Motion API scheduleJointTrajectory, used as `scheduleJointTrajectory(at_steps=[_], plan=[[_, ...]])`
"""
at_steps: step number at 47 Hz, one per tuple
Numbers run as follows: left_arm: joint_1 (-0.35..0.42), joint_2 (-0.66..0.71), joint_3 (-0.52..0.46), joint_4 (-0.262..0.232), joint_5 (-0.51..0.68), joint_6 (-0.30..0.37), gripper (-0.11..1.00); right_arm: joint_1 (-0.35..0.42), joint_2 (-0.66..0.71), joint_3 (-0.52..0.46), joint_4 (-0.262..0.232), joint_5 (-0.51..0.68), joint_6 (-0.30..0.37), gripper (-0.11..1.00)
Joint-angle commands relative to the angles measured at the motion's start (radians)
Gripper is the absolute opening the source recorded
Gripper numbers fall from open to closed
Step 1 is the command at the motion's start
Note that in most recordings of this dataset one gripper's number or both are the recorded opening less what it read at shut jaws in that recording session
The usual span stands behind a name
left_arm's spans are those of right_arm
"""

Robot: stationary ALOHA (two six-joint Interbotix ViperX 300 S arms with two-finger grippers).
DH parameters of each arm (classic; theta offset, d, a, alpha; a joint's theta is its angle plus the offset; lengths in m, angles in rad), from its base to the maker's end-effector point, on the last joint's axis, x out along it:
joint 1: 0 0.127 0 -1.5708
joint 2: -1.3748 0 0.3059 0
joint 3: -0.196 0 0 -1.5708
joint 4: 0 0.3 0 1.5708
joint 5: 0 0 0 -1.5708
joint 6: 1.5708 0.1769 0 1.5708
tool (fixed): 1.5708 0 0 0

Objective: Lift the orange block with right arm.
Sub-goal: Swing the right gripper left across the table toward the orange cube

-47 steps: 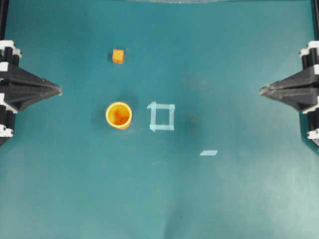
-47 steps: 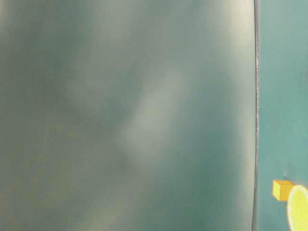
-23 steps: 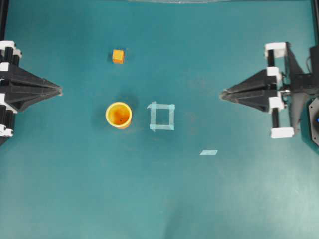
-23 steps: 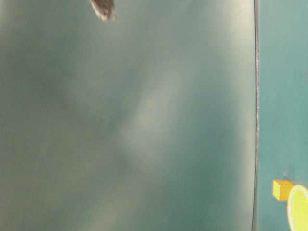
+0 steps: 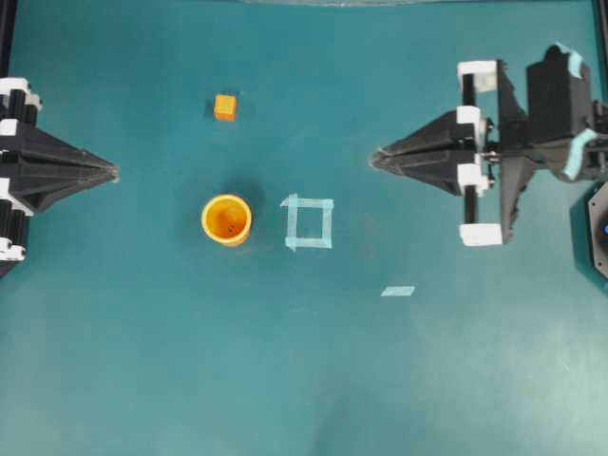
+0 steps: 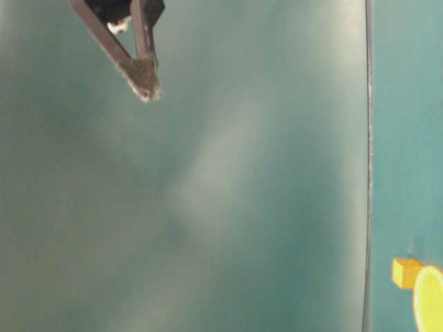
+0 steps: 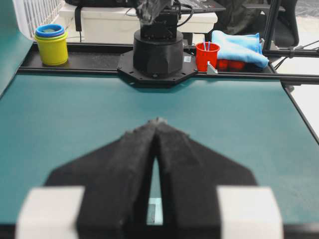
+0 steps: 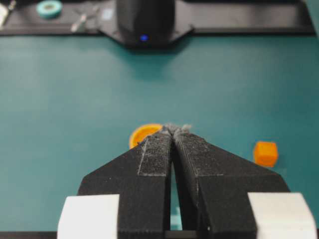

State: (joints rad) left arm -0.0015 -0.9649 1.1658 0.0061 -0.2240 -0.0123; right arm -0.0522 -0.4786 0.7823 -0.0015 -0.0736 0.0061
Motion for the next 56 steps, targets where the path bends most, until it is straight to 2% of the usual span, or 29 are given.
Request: scheduleJointTrajectory(at_steps=[1,14,16,21,26,34,43,56], plan=[[-0.002,0.008,-0.031,0.002,-0.005,-0.002,0.0,-0.003,0.015,-0.049,-0.002,-0.006,-0.003,0.0],[-0.018,0.009,-0.031,0.002,-0.005,-0.002,0.0,-0.008,0.103,-0.13,0.0,-0.002,0.005,0.02],[-0.021,0.009,-0.031,0.002,-0.003,-0.002,0.0,-0.008,0.123,-0.144,0.0,-0.002,0.005,0.09],[-0.021,0.008,-0.031,0.002,-0.003,-0.002,0.0,-0.008,0.172,-0.184,0.0,0.002,0.005,0.34],[-0.021,0.008,-0.031,0.002,-0.002,-0.002,0.0,-0.009,0.229,-0.238,0.0,0.009,0.006,0.49],[-0.021,0.009,-0.031,0.002,-0.003,0.0,0.0,-0.02,0.324,-0.344,0.002,0.072,0.025,0.54],[-0.021,0.009,-0.031,0.002,-0.002,0.003,0.0,-0.037,0.405,-0.446,0.003,0.169,0.049,0.65],[-0.021,0.009,-0.031,0.002,-0.002,0.014,0.0,-0.077,0.494,-0.551,0.002,0.316,0.179,0.66]])
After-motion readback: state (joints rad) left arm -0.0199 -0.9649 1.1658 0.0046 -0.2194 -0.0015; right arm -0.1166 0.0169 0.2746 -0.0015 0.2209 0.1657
